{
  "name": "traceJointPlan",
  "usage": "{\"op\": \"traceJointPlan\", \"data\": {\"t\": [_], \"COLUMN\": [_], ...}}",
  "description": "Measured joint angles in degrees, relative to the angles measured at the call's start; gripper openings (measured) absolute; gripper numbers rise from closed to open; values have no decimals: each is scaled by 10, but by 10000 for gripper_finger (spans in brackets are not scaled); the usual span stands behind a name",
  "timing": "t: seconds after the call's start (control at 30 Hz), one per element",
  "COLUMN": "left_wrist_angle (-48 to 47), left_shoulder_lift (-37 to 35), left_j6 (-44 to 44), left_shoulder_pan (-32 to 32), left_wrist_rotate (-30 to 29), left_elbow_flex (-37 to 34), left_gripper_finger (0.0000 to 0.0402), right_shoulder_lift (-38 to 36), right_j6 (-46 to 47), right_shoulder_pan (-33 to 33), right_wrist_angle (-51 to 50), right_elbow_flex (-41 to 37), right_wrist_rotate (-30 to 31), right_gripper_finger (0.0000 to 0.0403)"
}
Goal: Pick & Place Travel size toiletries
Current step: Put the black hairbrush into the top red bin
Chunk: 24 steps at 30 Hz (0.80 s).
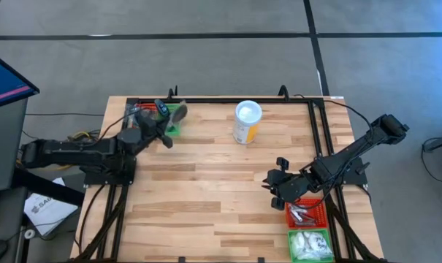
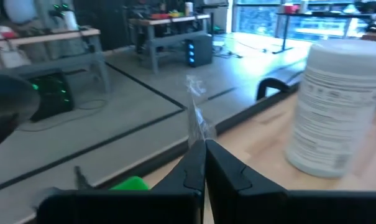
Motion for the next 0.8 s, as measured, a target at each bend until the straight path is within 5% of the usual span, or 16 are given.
{"op": "traceJointPlan", "data": {"t": [0.8], "left_wrist_angle": [-50], "left_shoulder_lift": [-40], "left_j6": [55], "left_shoulder_pan": [182], "left_wrist_rotate": [-41], "left_elbow_flex": [0], "left_gripper_finger": [0], "right_shoulder_lift": [0], "right_j6": [-4], "right_shoulder_pan": [0], "right_wrist_angle": [0], "right_elbow_flex": [0], "right_wrist_rotate": [0], "right_gripper_finger": [72]}}
